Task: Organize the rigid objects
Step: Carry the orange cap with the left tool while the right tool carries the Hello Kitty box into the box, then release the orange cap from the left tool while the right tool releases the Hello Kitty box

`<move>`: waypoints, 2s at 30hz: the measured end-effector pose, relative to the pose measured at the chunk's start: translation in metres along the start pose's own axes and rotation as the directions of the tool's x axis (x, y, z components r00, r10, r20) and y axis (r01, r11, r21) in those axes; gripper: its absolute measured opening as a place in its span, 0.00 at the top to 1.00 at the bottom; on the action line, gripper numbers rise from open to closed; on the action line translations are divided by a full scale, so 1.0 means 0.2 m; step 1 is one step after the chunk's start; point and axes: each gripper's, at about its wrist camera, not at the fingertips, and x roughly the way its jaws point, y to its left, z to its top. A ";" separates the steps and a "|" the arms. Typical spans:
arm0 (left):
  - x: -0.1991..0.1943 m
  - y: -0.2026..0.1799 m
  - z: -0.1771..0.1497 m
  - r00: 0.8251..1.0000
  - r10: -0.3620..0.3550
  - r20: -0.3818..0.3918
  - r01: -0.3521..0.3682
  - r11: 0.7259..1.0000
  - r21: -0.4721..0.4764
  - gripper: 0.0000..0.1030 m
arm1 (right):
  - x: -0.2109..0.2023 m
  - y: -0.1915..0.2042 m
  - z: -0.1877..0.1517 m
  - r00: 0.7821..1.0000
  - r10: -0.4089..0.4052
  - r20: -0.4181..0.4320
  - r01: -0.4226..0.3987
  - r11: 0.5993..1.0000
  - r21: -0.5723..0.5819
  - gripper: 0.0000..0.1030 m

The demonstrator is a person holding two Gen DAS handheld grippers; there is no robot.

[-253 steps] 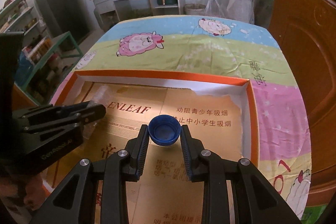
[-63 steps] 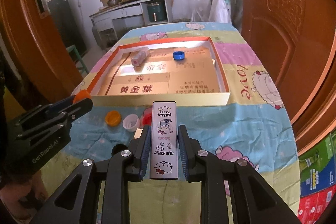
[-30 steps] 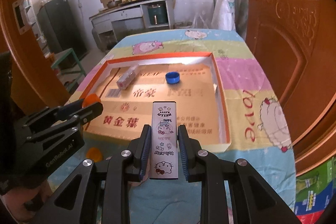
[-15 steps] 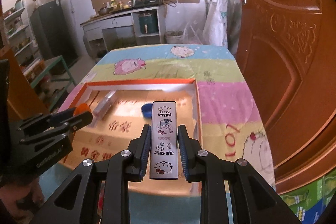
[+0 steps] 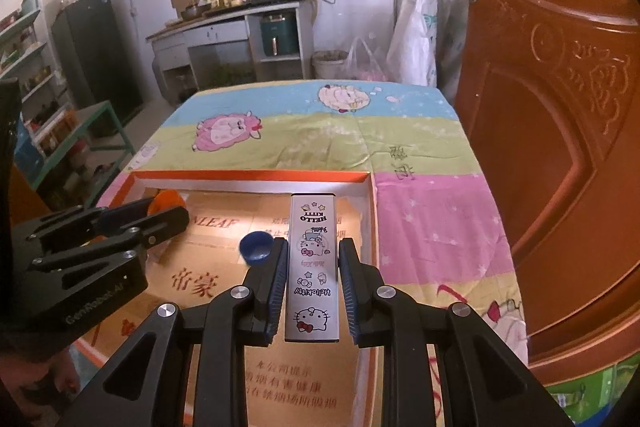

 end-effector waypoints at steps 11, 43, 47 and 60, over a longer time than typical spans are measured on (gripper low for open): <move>0.21 0.01 0.02 0.997 0.016 -0.071 -0.016 1.000 -0.010 0.70 | 0.22 -0.02 0.05 0.998 0.009 -0.069 -0.009 1.000 -0.003 0.74; 0.34 0.06 0.02 0.987 -0.047 -0.157 0.038 0.998 -0.058 0.70 | 0.43 -0.01 0.04 0.975 -0.009 -0.222 0.005 1.000 -0.018 0.72; 0.33 0.05 0.02 0.988 -0.040 -0.150 0.034 0.998 -0.044 0.57 | 0.42 -0.01 0.04 0.978 -0.004 -0.210 -0.001 1.000 -0.023 0.60; 0.22 0.03 0.02 0.995 -0.020 -0.097 0.018 0.999 -0.028 0.56 | 0.34 -0.01 0.02 0.984 -0.003 -0.178 0.001 1.000 -0.010 0.56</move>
